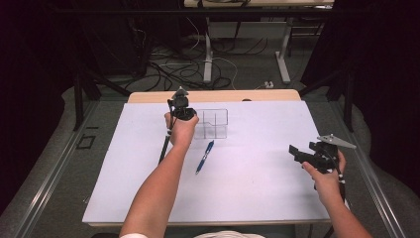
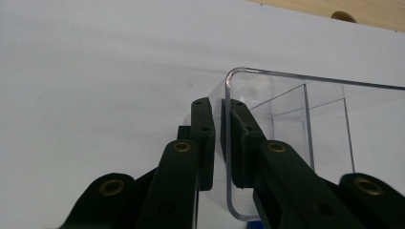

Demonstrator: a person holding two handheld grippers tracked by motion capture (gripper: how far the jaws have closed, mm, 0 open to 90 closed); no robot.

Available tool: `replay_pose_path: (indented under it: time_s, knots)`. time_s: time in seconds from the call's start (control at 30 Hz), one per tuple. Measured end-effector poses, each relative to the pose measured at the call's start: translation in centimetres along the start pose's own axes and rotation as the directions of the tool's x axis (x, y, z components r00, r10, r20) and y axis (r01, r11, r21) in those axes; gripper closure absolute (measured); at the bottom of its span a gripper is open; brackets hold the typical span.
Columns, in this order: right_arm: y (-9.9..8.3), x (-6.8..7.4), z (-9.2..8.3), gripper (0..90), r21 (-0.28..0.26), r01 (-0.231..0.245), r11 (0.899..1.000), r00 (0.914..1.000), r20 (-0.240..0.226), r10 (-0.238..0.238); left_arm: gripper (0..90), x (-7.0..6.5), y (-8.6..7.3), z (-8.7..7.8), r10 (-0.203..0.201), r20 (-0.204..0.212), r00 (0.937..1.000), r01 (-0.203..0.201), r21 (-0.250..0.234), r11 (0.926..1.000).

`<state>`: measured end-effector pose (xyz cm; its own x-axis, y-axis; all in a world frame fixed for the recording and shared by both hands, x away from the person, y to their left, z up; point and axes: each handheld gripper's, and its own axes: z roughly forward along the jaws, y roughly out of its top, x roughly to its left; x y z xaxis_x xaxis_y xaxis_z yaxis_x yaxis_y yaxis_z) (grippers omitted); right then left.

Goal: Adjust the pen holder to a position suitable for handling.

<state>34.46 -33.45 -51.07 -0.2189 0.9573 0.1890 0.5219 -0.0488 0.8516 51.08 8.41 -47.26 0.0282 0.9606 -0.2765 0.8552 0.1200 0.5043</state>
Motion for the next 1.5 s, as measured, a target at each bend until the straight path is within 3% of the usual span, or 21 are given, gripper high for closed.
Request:
replay_pose_path:
  time_s: [0.4, 0.87, 1.2, 1.47, 1.5]
  knots:
    - [0.0, 0.0, 0.1, 14.7, -0.006, -0.001, 1.000, 1.0000, -0.002, 0.001, 79.6, 0.7, 0.1, -0.2, -0.020, 0.062, 0.9979, 0.021, -0.008, 0.9998]
    - [0.0, 0.0, 0.0, 14.7, -0.002, 0.001, 1.000, 1.0000, -0.002, -0.001, 70.6, 1.0, -0.1, -1.1, -0.001, 0.103, 0.9946, 0.005, -0.043, 0.9991]
    - [0.0, 0.1, 0.0, 14.7, -0.012, -0.009, 1.000, 1.0000, 0.003, 0.009, 61.0, 1.3, -0.1, -2.4, 0.042, 0.108, 0.9933, -0.032, -0.097, 0.9948]
    - [0.0, 0.0, -0.1, 14.7, -0.013, 0.001, 1.000, 1.0000, -0.001, -0.001, 50.3, 1.2, -0.2, -3.2, 0.094, 0.126, 0.9875, -0.077, -0.134, 0.9880]
    - [0.0, 0.0, -0.1, 14.7, -0.012, 0.000, 1.000, 1.0000, -0.001, 0.000, 48.9, 1.3, -0.3, -3.4, 0.117, 0.124, 0.9853, -0.100, -0.141, 0.9851]
